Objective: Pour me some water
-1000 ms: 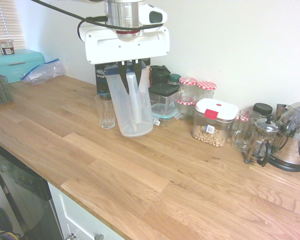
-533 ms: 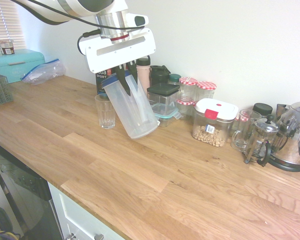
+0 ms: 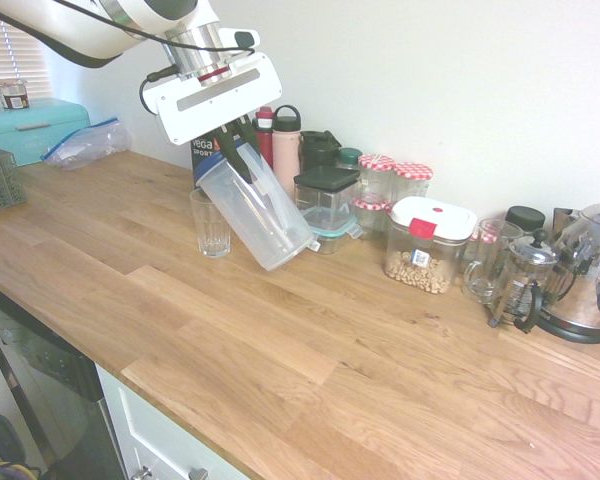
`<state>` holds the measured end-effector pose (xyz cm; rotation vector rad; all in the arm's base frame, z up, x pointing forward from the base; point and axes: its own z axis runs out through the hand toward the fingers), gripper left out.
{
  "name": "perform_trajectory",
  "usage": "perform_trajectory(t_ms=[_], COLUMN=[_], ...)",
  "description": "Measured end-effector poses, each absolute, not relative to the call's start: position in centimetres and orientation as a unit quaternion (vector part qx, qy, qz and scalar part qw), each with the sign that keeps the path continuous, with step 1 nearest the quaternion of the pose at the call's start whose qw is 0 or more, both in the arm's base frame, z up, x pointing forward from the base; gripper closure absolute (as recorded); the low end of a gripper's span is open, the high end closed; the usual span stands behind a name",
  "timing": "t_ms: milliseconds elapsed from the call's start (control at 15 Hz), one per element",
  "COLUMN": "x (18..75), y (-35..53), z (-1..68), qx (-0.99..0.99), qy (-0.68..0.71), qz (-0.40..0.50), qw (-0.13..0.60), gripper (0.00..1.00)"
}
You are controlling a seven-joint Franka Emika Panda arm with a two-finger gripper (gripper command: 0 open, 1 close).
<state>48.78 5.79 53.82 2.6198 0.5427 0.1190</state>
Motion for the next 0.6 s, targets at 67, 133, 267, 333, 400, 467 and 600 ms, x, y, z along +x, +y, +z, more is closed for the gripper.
perform_trajectory(t_ms=[67, 133, 267, 333, 400, 467, 600], x=[49.2, 49.8, 50.7, 51.1, 51.6, 52.2, 53.3], y=[6.2, 6.5, 7.1, 7.4, 7.8, 8.0, 8.4], z=[54.0, 54.2, 54.6, 54.7, 54.6, 54.2, 52.9], qx=[0.949, 0.945, 0.941, 0.939, 0.937, 0.934, 0.929], qy=[0.202, 0.206, 0.215, 0.219, 0.222, 0.226, 0.231], qz=[0.030, 0.019, -0.003, -0.014, -0.022, -0.031, -0.043], qw=[0.242, 0.252, 0.263, 0.265, 0.270, 0.275, 0.286], gripper=[1.00, 1.00, 1.00, 1.00, 1.00, 1.00, 1.00])
